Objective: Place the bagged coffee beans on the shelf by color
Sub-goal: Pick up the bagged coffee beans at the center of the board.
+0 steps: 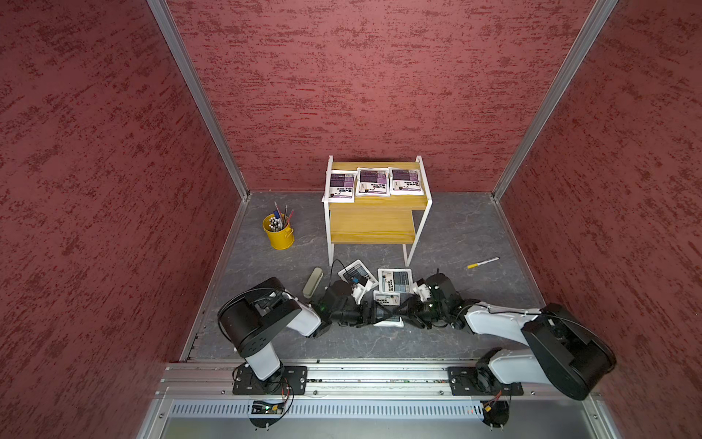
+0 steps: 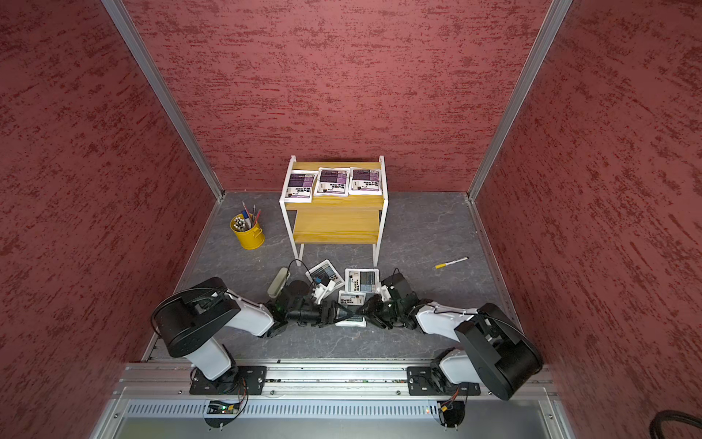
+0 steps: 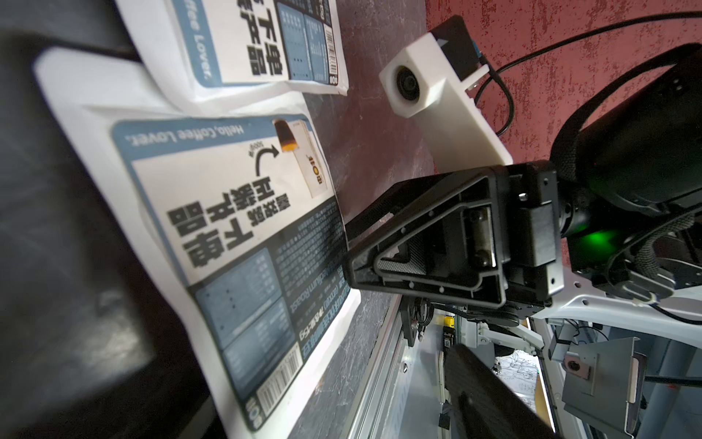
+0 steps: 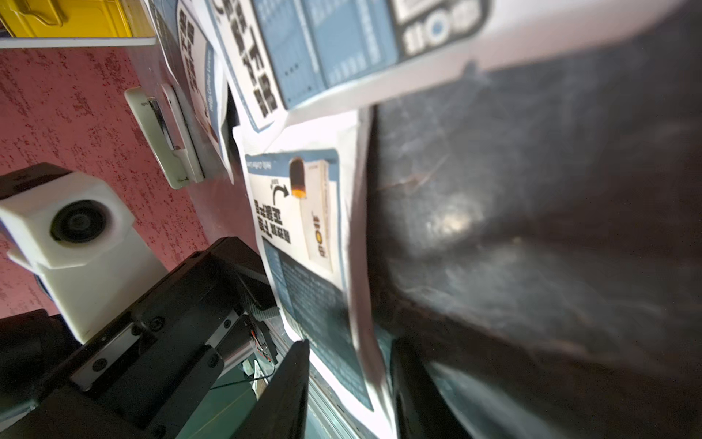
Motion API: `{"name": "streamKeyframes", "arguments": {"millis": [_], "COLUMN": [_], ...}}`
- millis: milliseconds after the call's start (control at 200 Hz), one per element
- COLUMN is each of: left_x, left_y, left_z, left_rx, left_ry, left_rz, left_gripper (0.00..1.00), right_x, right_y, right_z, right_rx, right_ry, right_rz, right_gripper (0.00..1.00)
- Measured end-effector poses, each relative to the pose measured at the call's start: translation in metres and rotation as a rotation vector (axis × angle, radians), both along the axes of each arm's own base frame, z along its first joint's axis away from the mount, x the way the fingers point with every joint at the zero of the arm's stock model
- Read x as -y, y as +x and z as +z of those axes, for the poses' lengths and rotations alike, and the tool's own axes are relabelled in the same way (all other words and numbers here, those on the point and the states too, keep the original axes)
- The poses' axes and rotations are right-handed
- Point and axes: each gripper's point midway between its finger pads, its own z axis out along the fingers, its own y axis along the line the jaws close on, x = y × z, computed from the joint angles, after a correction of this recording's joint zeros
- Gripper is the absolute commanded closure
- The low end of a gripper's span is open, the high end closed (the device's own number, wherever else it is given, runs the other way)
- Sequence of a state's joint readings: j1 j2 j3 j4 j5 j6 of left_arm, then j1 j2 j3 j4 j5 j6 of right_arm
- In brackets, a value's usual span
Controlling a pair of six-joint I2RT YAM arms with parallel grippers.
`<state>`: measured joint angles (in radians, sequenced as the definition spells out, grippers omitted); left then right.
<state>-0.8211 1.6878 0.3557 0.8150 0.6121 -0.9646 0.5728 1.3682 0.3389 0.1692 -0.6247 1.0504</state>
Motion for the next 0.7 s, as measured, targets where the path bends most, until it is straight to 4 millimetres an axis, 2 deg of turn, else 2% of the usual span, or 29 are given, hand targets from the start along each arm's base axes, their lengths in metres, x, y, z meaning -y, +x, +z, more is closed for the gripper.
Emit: {"name": "streamKeyframes", "arguments": {"millis": [100,471,566,696], "left_x": [-0.002,-0.009,-0.012,-0.012], "left_y": [-0.002,-0.010,-0.012,-0.012], "left_z": [-0.006,-0.023,-0.027,-0.026], "left_rx": [-0.022,-0.100,-0.121,-0.131], "left_ry": [0.009,0.018,0.023,0.004], "left_rz": [0.001,0.005,0.011,0.015], "left_gripper": [0.42,0.80,0.94,1.00], "right_x": [-0.001,-0.002,-0.002,-0.002], "right_y": [0.000,0.000,0.001,-0.001], "right_z": [0.000,0.001,0.001,0.002], "right_rx": [0.007,0.028,0.031,0.035], "right_ry": [0.011,0.026,0.028,0.030], "right_rz": [0.005,0.009,0.009,0.009], "right_gripper": [0.61,0.56,0.55,0.54]}}
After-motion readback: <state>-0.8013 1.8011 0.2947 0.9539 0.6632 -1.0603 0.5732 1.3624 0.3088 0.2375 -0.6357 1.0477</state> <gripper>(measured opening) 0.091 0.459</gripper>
